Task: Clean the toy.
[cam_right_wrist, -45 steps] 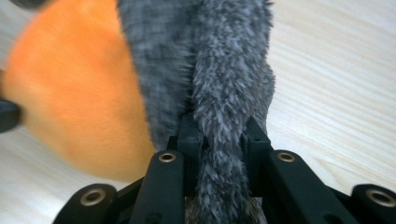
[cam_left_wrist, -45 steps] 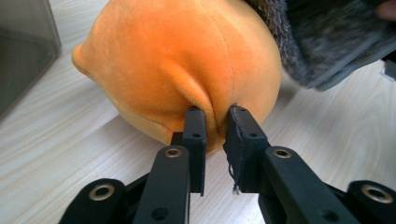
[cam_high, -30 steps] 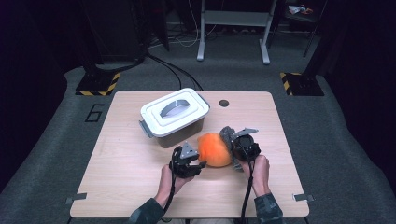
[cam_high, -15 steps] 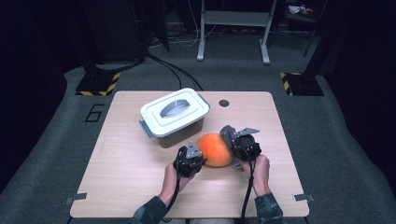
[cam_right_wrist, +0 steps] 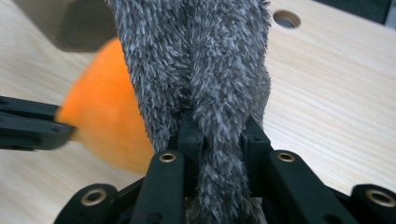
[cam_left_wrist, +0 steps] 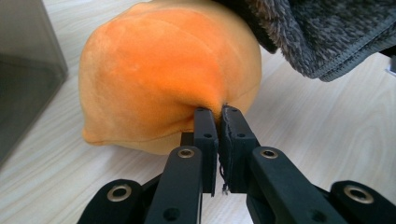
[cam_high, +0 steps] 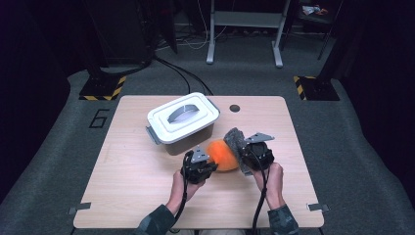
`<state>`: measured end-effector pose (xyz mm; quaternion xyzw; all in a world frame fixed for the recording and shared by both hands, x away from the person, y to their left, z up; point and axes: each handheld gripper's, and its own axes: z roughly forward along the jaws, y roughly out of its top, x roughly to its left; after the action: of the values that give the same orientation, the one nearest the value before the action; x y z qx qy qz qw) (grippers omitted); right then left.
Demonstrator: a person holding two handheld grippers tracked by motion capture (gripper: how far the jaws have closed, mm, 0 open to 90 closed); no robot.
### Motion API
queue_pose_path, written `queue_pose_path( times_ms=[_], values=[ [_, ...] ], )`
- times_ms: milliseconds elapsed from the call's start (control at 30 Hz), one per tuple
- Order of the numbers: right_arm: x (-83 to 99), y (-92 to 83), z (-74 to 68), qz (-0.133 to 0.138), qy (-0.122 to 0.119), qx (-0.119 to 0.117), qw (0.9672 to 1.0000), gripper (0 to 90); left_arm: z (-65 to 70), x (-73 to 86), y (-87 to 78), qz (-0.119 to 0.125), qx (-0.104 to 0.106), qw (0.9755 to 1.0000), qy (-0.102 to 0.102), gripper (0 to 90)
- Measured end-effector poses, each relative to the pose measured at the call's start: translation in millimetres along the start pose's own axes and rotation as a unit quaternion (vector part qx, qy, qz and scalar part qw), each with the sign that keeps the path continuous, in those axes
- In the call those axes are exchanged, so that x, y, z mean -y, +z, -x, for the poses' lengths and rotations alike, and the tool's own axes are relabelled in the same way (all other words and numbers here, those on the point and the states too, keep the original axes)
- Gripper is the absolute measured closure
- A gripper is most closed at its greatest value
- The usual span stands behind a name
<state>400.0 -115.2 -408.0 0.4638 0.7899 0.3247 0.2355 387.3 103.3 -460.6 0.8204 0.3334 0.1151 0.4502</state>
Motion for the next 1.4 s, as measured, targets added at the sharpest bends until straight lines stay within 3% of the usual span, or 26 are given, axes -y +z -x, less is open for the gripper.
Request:
queue_pose_path(
  times_ms=[267,367,467,700,867,1067,1267,1400],
  values=[
    [-16.6,-7.1,-28.3,0.005,-0.061,-0.005,0.9981,74.8,3.6,0.0,1.2,-0.002,0.008,0.9999,0.014,86.0],
    [-20.5,-0.7,-38.3,-0.010,-0.085,-0.006,0.9963,74.9,3.5,0.6,1.2,0.000,0.011,0.9998,0.015,86.0],
    [-19.4,8.8,-41.2,-0.032,-0.094,0.003,0.9951,75.0,2.1,1.9,0.4,-0.002,0.010,0.9998,0.015,86.0],
    [-12.4,15.1,-28.0,-0.038,-0.068,0.014,0.9969,75.2,-0.4,5.7,-0.4,-0.001,0.014,0.9999,0.002,86.0],
    [-1.3,23.3,-3.9,-0.054,-0.036,0.035,0.9973,75.3,-1.9,7.9,-0.4,0.001,0.010,0.9999,0.001,85.9],
    [17.7,42.7,23.4,-0.082,0.001,0.034,0.9960,75.2,-3.4,10.0,-0.6,-0.002,0.015,0.9999,-0.006,85.9],
    [23.1,48.8,31.1,-0.102,0.015,0.034,0.9941,75.1,-4.4,9.6,-0.8,-0.002,0.014,0.9999,-0.004,85.8],
    [18.4,35.3,28.4,-0.079,0.013,0.037,0.9961,75.1,-5.4,9.8,-1.4,-0.003,0.015,0.9999,-0.002,85.8]
  ],
)
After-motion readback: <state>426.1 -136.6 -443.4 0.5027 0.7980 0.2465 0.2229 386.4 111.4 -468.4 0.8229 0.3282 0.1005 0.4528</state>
